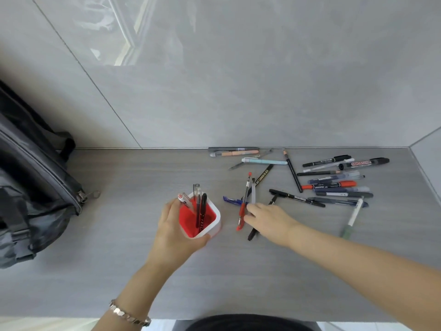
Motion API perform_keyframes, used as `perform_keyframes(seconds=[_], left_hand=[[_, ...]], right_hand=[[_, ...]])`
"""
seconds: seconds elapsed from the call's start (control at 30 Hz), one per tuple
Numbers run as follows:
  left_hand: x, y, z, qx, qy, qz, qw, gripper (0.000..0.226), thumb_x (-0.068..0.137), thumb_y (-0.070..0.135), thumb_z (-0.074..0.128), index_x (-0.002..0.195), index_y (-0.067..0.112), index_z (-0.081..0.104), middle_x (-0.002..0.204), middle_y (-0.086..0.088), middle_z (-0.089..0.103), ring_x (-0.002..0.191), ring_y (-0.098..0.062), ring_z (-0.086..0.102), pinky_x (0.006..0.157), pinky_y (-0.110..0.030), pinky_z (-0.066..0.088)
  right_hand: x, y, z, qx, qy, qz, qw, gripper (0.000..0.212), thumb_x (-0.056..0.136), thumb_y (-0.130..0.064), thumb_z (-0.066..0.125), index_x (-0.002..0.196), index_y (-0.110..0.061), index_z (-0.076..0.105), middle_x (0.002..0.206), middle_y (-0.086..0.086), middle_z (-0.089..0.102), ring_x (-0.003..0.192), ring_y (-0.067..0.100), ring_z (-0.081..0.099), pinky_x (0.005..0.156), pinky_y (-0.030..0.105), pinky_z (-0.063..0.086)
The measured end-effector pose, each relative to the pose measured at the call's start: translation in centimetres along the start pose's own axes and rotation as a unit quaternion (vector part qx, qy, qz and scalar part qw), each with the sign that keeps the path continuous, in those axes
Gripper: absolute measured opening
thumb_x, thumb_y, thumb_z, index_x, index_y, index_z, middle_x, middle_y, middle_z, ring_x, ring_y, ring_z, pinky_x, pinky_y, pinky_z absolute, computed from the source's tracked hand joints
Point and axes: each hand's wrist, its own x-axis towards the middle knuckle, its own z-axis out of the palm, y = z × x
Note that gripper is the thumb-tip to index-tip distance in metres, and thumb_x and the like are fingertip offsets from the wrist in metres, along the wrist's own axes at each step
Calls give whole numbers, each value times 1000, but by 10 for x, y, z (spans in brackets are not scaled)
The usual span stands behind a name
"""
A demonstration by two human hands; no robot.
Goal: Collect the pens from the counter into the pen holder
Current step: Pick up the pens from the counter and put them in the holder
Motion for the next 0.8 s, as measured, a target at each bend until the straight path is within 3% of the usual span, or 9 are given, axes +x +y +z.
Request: perform_keyframes(seconds=[0.1,0.2,0.27,0.33,0.43,0.53,0.63,0.73,0.8], left_hand=[[0,-1,0,-1,-3,1,1000,77,59,19,81,123,22,40,119,15,33,111,-9,42,84,-15,34],[-2,-2,3,-8,-2,3,1000,76,60,16,81,123,18,39,119,14,28,108,-7,40,69,2,32],[-3,-2,4,-13,0,-3,1000,77,61,15,81,124,18,38,119,11,27,105,-7,40,64,4,31],[-3,-1,5,-17,7,-3,1000,78,60,14,81,125,19,38,118,11,30,103,-7,42,62,4,34],[-4,3,5,-35,25,6,999,72,57,14,83,117,24,44,111,12,37,96,6,45,68,8,32],[-7,10,6,-34,-1,54,998,66,54,9,83,107,26,48,106,18,42,96,28,39,73,12,27],[-15,20,6,-40,-45,84,995,70,54,7,82,109,28,45,108,23,43,98,26,40,73,9,30],[-20,27,7,-76,-58,78,992,79,47,27,83,111,38,39,110,23,48,101,24,42,76,9,29],[-20,37,8,-98,-97,81,987,78,43,38,82,110,42,42,107,22,58,103,18,48,79,7,32]], right_hand=[[3,2,-7,-35,33,27,998,44,25,-3,86,59,-11,59,65,7,59,41,21,46,28,21,16],[-1,9,-28,62,196,84,975,44,39,-9,89,69,-14,56,64,6,60,43,22,59,28,21,35],[-10,10,-60,224,322,142,909,27,65,-3,77,78,-11,55,71,8,61,53,15,61,43,25,45],[-21,1,-92,430,401,161,793,8,79,-8,64,80,-13,57,70,-1,60,61,1,58,58,13,45],[-22,-30,-116,627,372,132,672,17,79,-15,64,75,-30,57,65,-14,64,58,0,59,61,19,50],[-10,-57,-99,652,241,149,703,23,78,-8,72,75,-26,59,61,-17,65,58,-2,60,61,11,47],[-12,-67,-81,597,217,206,744,32,72,-18,78,84,-34,54,75,-20,58,63,0,54,62,7,42],[-34,-57,-72,580,212,202,760,76,58,-23,88,106,-50,36,104,-17,46,81,1,48,77,5,39],[-53,-48,-68,575,136,183,786,103,49,-30,91,119,-55,19,126,-23,36,106,-10,41,95,7,31]])
